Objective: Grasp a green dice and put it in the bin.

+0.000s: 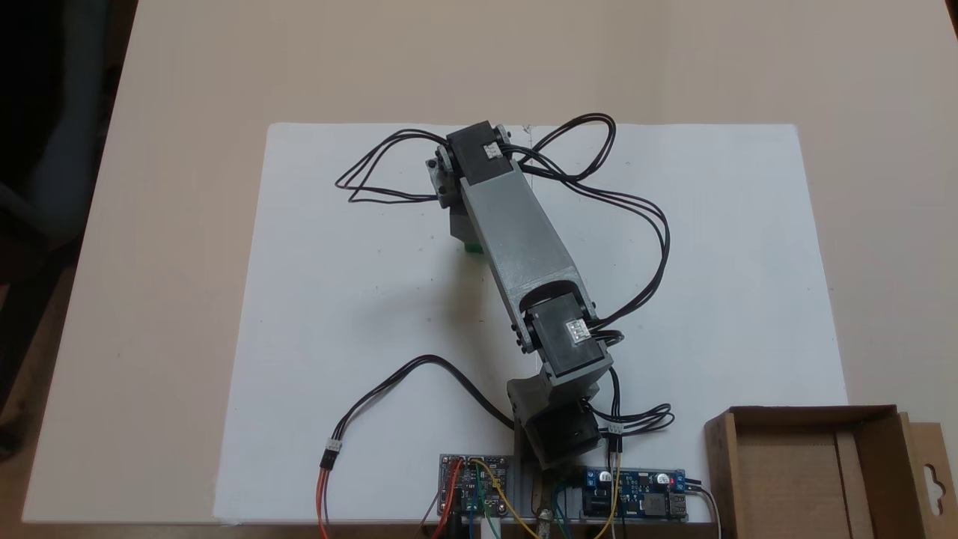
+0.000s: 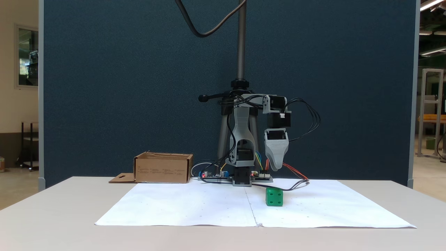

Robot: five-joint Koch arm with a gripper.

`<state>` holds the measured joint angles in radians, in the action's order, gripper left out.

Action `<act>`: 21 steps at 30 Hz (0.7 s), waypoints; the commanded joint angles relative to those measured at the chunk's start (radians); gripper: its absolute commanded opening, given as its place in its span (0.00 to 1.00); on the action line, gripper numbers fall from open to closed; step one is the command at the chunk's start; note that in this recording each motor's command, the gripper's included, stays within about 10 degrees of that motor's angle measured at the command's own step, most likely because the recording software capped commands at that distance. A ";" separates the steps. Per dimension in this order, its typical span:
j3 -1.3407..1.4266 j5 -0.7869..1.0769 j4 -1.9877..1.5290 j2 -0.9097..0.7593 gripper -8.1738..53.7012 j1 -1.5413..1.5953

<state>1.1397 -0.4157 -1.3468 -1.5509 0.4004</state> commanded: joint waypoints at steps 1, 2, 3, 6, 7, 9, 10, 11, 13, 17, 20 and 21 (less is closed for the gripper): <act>-0.021 -0.060 -0.006 -0.005 0.82 0.014; -0.018 -0.060 0.000 0.003 0.82 0.014; -0.012 -0.060 0.006 0.006 0.82 0.014; 0.012 -0.060 0.034 0.018 0.82 0.014; 0.018 -0.060 0.041 0.021 0.82 0.014; 0.041 -0.060 0.063 0.025 0.82 0.012; 0.052 -0.060 0.074 0.026 0.82 0.011; 0.064 -0.060 0.084 0.031 0.82 0.008; 0.087 -0.058 0.101 0.032 0.82 0.000; 0.144 -0.060 0.156 0.037 0.82 -0.009; 0.184 -0.058 0.193 0.046 0.82 -0.012; 0.193 -0.058 0.204 0.048 0.82 -0.012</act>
<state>1.3468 -0.4157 -1.1643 -1.4926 0.3850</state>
